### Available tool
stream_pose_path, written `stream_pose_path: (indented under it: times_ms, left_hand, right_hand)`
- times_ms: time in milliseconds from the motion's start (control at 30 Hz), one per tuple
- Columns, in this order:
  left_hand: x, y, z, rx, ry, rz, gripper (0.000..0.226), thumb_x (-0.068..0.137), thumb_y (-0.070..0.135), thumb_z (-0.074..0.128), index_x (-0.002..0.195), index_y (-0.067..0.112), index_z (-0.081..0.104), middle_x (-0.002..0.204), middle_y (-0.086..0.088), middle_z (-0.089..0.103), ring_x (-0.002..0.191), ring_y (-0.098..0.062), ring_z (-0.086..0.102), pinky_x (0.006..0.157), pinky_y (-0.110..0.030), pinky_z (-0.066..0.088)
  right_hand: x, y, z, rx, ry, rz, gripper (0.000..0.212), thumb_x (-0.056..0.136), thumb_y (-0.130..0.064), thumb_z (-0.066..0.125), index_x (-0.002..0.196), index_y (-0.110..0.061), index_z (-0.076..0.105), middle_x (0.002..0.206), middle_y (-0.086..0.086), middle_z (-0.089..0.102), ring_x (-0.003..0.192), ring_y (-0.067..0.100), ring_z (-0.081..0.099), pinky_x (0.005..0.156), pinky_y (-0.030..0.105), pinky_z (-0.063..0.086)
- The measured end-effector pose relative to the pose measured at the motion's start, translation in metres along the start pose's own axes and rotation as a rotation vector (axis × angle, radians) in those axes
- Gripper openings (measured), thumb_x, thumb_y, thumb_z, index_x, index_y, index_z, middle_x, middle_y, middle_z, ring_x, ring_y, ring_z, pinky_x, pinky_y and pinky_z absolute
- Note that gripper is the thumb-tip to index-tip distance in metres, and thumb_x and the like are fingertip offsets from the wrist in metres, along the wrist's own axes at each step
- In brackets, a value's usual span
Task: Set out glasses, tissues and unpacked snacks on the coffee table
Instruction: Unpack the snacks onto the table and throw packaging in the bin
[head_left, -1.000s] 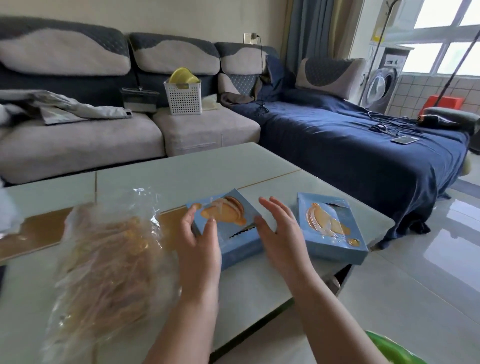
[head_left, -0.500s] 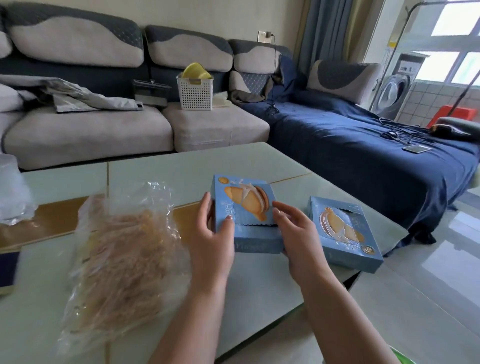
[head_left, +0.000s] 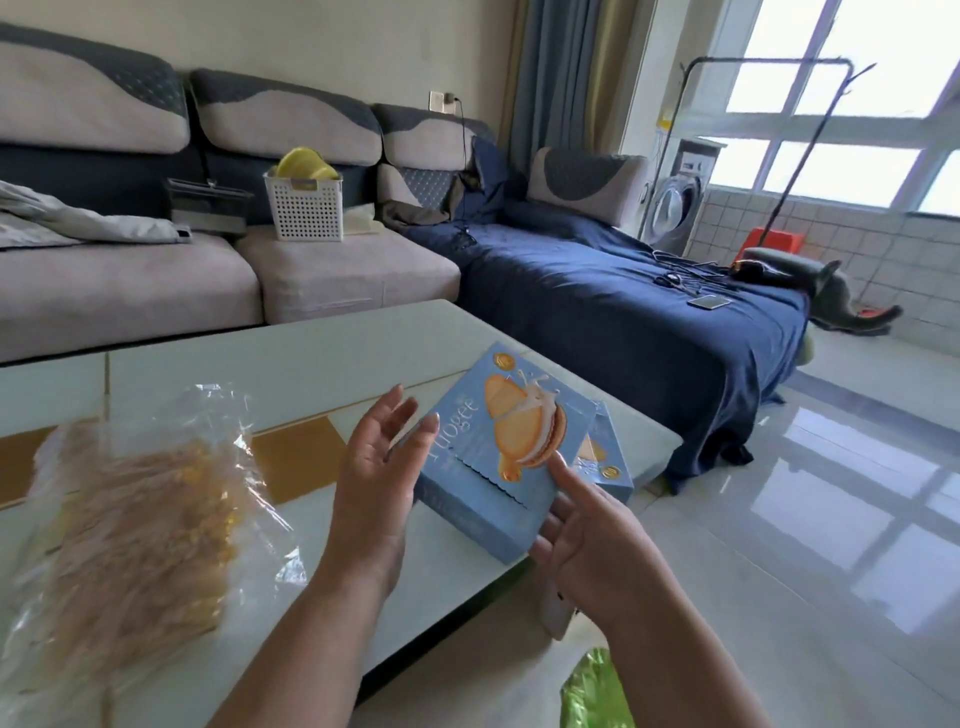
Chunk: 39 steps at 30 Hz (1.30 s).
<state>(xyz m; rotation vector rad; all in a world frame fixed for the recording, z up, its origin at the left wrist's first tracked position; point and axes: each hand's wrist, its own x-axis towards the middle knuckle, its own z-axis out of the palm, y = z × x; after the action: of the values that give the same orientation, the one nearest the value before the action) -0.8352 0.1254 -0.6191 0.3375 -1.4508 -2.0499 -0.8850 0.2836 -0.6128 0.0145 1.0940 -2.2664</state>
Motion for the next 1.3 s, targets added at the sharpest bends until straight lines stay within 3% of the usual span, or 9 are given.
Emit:
stream_pose_path:
  times_ms: [100, 300, 533, 667, 733, 833, 1100, 1200, 1300]
  left_hand:
    - [-0.014, -0.007, 0.014, -0.113, -0.088, -0.159, 0.079, 0.069, 0.034, 0.074, 0.137, 0.033, 0.035, 0.121, -0.002, 0.063, 0.108, -0.016, 0.063, 0.086, -0.035, 0.053]
    - [-0.045, -0.032, 0.056, -0.178, -0.166, -0.269, 0.066, 0.063, 0.026, 0.078, 0.123, 0.025, 0.052, 0.107, -0.007, 0.070, 0.097, -0.019, 0.069, 0.075, -0.029, 0.057]
    - [-0.037, -0.031, 0.055, -0.069, -0.199, -0.210, 0.074, 0.056, 0.024, 0.082, 0.123, 0.029, 0.049, 0.113, -0.008, 0.066, 0.104, -0.026, 0.067, 0.083, -0.039, 0.057]
    - [-0.024, -0.020, 0.038, -0.137, -0.271, -0.295, 0.064, 0.059, 0.012, 0.074, 0.118, 0.023, 0.054, 0.104, -0.007, 0.069, 0.089, -0.023, 0.072, 0.067, -0.031, 0.059]
    - [-0.019, -0.014, 0.028, -0.108, -0.322, -0.330, 0.059, 0.061, 0.011, 0.073, 0.116, 0.019, 0.056, 0.101, -0.008, 0.069, 0.088, -0.024, 0.071, 0.065, -0.029, 0.059]
    - [-0.014, -0.010, 0.018, -0.082, -0.371, -0.380, 0.052, 0.063, 0.013, 0.071, 0.113, 0.015, 0.058, 0.101, -0.011, 0.068, 0.086, -0.024, 0.070, 0.062, -0.028, 0.059]
    - [-0.018, -0.009, 0.028, -0.310, -0.465, -0.356, 0.087, 0.043, 0.048, 0.089, 0.122, 0.022, 0.062, 0.120, -0.009, 0.066, 0.105, -0.022, 0.067, 0.084, -0.040, 0.057]
    - [-0.032, -0.011, 0.044, -0.282, -0.502, -0.231, 0.068, 0.056, 0.037, 0.087, 0.119, 0.031, 0.062, 0.118, -0.002, 0.067, 0.111, -0.020, 0.064, 0.092, -0.043, 0.053]
    - [-0.040, -0.019, 0.057, -0.112, -0.447, -0.011, 0.053, 0.080, 0.015, 0.066, 0.129, 0.029, 0.050, 0.122, -0.003, 0.065, 0.112, -0.020, 0.063, 0.088, -0.035, 0.055]
  right_hand:
    - [-0.007, -0.005, -0.009, 0.078, 0.020, -0.072, 0.048, 0.075, -0.018, 0.063, 0.121, -0.003, 0.057, 0.115, 0.020, 0.067, 0.102, 0.031, 0.067, 0.068, 0.044, 0.060]
    - [-0.012, 0.001, -0.019, 0.215, 0.111, -0.169, 0.030, 0.082, -0.012, 0.061, 0.112, -0.005, 0.058, 0.099, 0.019, 0.072, 0.079, 0.025, 0.073, 0.071, 0.043, 0.058]
    - [-0.011, 0.000, -0.025, -0.007, 0.111, -0.298, 0.049, 0.073, -0.014, 0.068, 0.119, -0.006, 0.054, 0.098, 0.009, 0.071, 0.075, 0.015, 0.071, 0.072, 0.027, 0.059]
    - [-0.015, -0.026, -0.045, -0.596, 0.200, -0.692, 0.096, 0.065, -0.029, 0.074, 0.146, -0.034, 0.021, 0.142, 0.000, 0.046, 0.121, 0.010, 0.054, 0.089, 0.034, 0.054]
    - [-0.015, -0.037, -0.062, -1.204, 0.206, -1.006, 0.089, 0.066, -0.052, 0.070, 0.142, -0.044, 0.027, 0.157, -0.005, 0.018, 0.143, 0.012, 0.023, 0.107, 0.046, 0.037]
    - [-0.012, -0.033, -0.073, -1.665, 0.020, -1.154, 0.066, 0.072, -0.060, 0.062, 0.132, -0.039, 0.047, 0.154, 0.003, 0.028, 0.144, 0.020, 0.021, 0.109, 0.044, 0.029]
    - [-0.011, -0.016, -0.056, -1.407, 0.211, -1.062, 0.044, 0.080, -0.033, 0.069, 0.123, -0.036, 0.058, 0.138, -0.001, 0.053, 0.133, 0.012, 0.042, 0.107, 0.028, 0.037]
    - [-0.012, -0.010, -0.040, -1.260, 0.233, -0.997, 0.042, 0.081, -0.030, 0.070, 0.120, -0.042, 0.057, 0.129, -0.012, 0.058, 0.121, 0.000, 0.050, 0.096, 0.008, 0.038]
    - [-0.008, -0.002, -0.029, -1.156, 0.212, -0.931, 0.041, 0.078, -0.046, 0.057, 0.119, -0.045, 0.059, 0.118, -0.018, 0.061, 0.109, 0.002, 0.059, 0.090, 0.024, 0.050]
